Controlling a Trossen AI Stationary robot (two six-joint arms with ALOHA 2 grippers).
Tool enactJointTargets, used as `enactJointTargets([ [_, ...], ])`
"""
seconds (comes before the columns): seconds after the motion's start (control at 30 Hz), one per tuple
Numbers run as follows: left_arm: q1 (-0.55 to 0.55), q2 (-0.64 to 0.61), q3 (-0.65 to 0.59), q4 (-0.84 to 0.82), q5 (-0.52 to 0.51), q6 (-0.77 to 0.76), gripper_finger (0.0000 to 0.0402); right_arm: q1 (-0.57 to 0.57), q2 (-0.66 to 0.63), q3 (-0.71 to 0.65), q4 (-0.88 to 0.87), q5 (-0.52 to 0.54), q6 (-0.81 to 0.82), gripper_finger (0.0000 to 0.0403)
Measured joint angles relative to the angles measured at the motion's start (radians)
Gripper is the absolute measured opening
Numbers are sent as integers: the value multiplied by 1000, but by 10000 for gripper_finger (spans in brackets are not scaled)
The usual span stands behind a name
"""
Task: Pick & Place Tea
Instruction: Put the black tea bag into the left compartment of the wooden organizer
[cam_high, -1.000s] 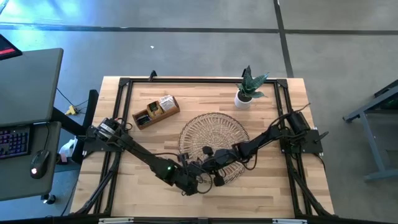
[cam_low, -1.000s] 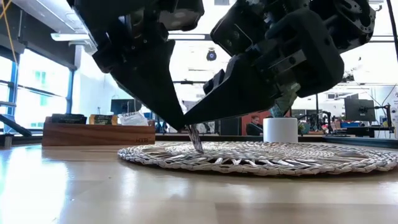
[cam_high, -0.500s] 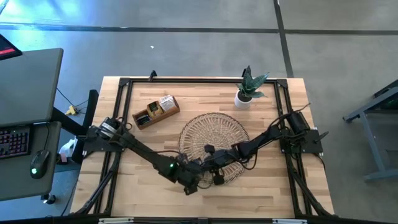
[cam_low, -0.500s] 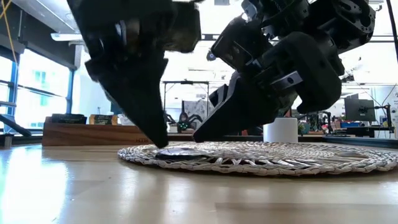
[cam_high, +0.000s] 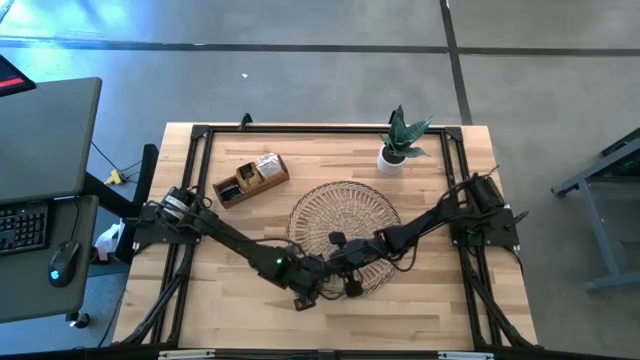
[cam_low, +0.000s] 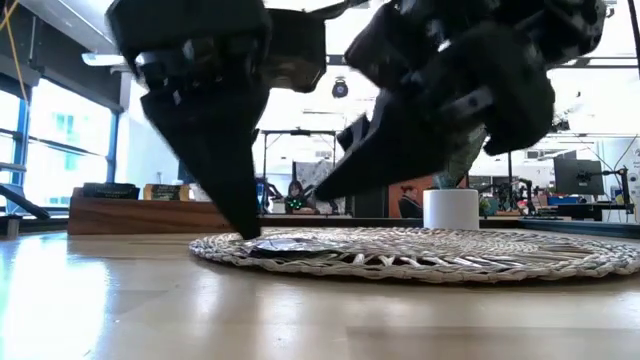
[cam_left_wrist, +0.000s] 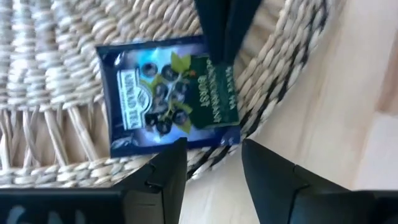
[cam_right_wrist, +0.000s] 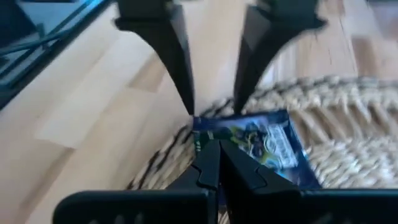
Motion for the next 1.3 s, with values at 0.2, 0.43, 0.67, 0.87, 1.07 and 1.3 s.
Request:
enactJointTargets([
  [0.2, 0, 0, 9, 4, 3, 0, 143, 38, -20, 0, -51, -4, -183, 38],
  [0.43, 0, 0, 8, 7, -17, -27, 138, 56, 20, 0, -81, 156, -286, 134],
  [0.67, 2, 7, 8, 2, 9, -53, 137, 25, 23, 0, -110, 96, -223, 181],
  [0.87, 23, 32, 9, 9, 2, -50, 137, 21, 23, 1, -117, 117, -286, 167],
  [1.07, 60, 56, 12, 51, 63, -30, 137, 11, 23, 0, -115, 113, -292, 124],
  [1.3, 66, 61, 11, 138, 109, 56, 137, 11, 24, -2, -124, 120, -319, 40],
])
